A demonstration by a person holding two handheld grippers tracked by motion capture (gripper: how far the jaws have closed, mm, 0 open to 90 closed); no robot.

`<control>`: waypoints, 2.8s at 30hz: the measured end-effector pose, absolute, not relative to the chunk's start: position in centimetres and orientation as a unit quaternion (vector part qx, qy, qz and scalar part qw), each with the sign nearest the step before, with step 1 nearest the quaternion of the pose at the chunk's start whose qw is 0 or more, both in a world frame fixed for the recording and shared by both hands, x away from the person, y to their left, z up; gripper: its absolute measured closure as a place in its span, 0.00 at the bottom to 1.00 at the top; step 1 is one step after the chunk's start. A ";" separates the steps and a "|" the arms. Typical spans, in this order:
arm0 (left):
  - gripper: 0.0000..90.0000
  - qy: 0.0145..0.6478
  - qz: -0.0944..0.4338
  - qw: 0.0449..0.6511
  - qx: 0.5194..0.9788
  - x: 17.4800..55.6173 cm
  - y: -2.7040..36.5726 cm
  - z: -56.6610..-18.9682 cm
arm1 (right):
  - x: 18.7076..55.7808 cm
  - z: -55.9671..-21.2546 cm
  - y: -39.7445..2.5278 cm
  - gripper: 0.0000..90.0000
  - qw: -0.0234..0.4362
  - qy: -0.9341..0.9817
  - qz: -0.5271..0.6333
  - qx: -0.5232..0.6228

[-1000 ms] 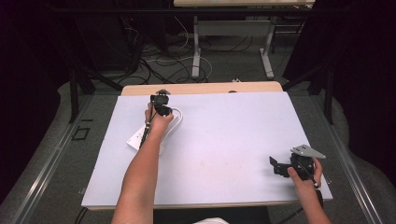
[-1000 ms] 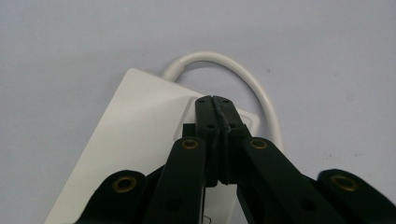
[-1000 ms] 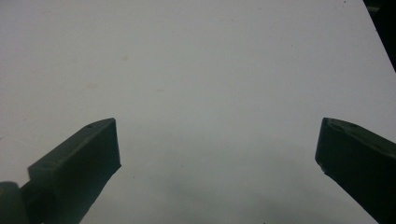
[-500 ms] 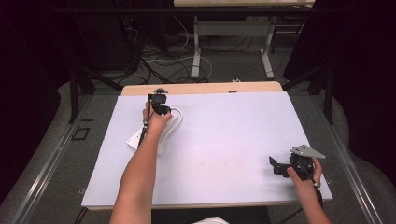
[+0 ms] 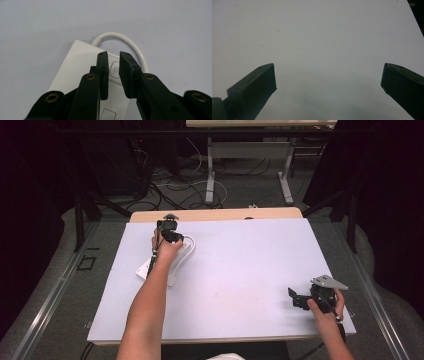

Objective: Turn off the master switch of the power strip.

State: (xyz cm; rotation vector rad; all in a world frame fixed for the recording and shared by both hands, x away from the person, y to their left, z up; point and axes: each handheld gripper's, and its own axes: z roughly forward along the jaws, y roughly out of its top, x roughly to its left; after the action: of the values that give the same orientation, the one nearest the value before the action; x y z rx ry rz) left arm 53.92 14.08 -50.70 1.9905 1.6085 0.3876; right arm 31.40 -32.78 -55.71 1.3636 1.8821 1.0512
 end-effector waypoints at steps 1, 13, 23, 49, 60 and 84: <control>0.84 0.598 0.143 0.274 0.739 53.9 14.1 -50.7 | 31.4 -55.7 -32.8 0.00 0.291 0.705 0.395 0.512; 0.68 0.595 0.138 0.290 0.737 53.7 14.4 -50.3 | 31.4 -55.7 -32.7 0.00 0.291 0.707 0.397 0.508; 0.61 0.590 0.131 0.306 0.736 53.5 14.4 -49.9 | 31.5 -55.7 -32.7 0.00 0.291 0.708 0.397 0.507; 0.38 0.534 0.166 0.318 0.766 51.2 13.7 -47.7 | 31.4 -55.6 -32.5 0.00 0.293 0.707 0.393 0.509; 0.36 0.511 0.163 0.329 0.777 50.1 13.5 -46.6 | 31.5 -55.6 -32.5 0.00 0.298 0.703 0.398 0.508; 0.00 0.489 0.146 0.374 0.774 46.2 14.3 -45.9 | 31.4 -55.5 -32.4 0.00 0.296 0.709 0.396 0.502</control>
State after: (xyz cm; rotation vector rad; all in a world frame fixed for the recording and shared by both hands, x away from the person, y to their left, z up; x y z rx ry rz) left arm 46.20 14.32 -45.94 1.9822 1.2530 0.3741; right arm 31.45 -32.43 -55.53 1.3362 1.8861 1.0524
